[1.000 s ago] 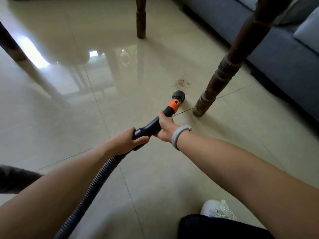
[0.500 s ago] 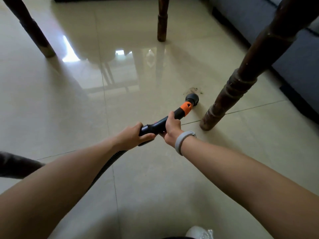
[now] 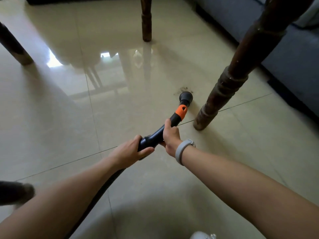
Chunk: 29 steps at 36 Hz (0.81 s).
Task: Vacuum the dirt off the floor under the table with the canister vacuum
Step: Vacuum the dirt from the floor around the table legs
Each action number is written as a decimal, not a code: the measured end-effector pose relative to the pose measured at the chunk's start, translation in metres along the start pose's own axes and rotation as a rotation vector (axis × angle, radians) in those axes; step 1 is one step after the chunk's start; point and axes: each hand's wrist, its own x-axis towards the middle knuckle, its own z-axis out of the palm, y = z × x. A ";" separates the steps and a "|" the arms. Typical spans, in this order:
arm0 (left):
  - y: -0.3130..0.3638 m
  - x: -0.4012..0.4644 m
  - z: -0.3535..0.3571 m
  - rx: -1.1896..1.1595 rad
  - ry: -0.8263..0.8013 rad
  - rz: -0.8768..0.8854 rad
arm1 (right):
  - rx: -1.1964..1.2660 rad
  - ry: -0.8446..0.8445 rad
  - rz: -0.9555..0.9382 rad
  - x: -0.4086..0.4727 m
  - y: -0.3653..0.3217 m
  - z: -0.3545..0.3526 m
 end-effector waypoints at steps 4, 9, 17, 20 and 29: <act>-0.001 0.000 0.010 -0.046 -0.024 0.028 | -0.041 0.016 0.005 0.001 0.006 -0.009; 0.000 0.006 0.016 -0.051 -0.037 0.038 | -0.098 0.067 -0.023 0.007 0.007 -0.016; 0.003 0.015 0.011 -0.103 -0.023 0.022 | -0.075 0.150 -0.049 0.016 -0.004 -0.006; 0.007 0.024 0.006 -0.096 -0.020 0.038 | -0.047 0.202 -0.048 0.023 -0.008 -0.004; 0.036 0.049 -0.007 -0.114 0.022 0.021 | 0.020 0.186 -0.045 0.049 -0.041 -0.016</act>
